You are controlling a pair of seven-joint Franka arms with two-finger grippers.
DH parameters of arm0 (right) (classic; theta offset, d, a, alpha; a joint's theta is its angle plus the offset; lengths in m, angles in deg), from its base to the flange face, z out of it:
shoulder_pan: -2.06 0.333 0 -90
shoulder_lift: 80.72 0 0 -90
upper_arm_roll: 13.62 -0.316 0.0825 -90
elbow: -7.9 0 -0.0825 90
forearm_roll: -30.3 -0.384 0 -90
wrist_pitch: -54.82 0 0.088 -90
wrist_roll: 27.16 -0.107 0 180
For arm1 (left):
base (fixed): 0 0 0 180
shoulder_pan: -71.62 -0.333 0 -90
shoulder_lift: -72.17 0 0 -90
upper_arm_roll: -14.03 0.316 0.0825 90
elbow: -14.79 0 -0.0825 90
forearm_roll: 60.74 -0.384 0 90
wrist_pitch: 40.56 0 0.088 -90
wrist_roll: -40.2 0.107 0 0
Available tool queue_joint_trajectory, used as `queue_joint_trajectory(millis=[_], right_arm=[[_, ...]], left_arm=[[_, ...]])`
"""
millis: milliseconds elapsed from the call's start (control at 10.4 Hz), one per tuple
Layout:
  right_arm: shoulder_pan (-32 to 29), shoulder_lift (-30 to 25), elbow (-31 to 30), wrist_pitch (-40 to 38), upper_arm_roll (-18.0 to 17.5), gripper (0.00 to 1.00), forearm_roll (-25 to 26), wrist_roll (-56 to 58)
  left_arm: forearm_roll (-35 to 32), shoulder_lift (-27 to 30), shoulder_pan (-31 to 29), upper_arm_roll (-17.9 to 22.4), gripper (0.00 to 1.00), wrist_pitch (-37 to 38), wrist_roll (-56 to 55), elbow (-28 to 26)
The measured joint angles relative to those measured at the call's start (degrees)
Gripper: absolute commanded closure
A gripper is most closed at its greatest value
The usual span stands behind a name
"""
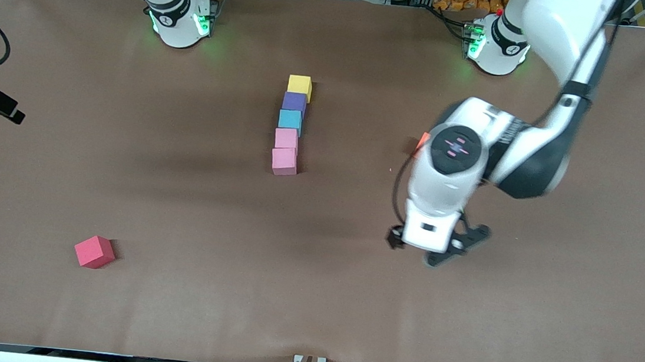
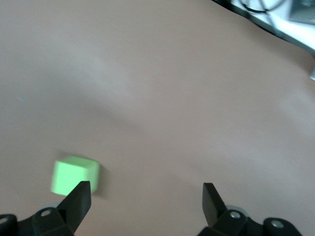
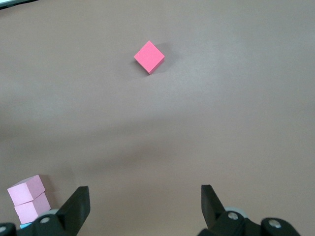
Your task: Arrange blocks into number 1
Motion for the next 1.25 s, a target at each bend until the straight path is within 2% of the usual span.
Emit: queue_joint_trajectory(millis=[288,576,959,1055,1247], right_arm=[[0.0,-0.1,0.0,-0.9,0.2,0.00,0.0,0.0],[0.0,-0.1,0.0,-1.2,0.2,0.00,0.0,0.0],[0.0,-0.1,0.0,-1.4,0.1,0.00,0.0,0.0],[0.0,-0.1,0.0,-1.4,0.1,0.00,0.0,0.0],[0.0,-0.1,0.0,-1.4,0.1,0.00,0.0,0.0]], left_arm=[[4.3,2.3,-6.6,-0.2,0.00,8.5,8.5,-2.7],[10.6,11.1,-12.6,-0.1,0.00,10.2,19.3,-15.8],[15.9,26.3,-13.3,2.6,0.00,10.4,29.9,-35.8],[17.3,29.4,-13.3,3.1,0.00,10.4,32.7,-38.9],[17.7,33.7,-13.2,4.1,0.00,8.7,37.0,-40.3]])
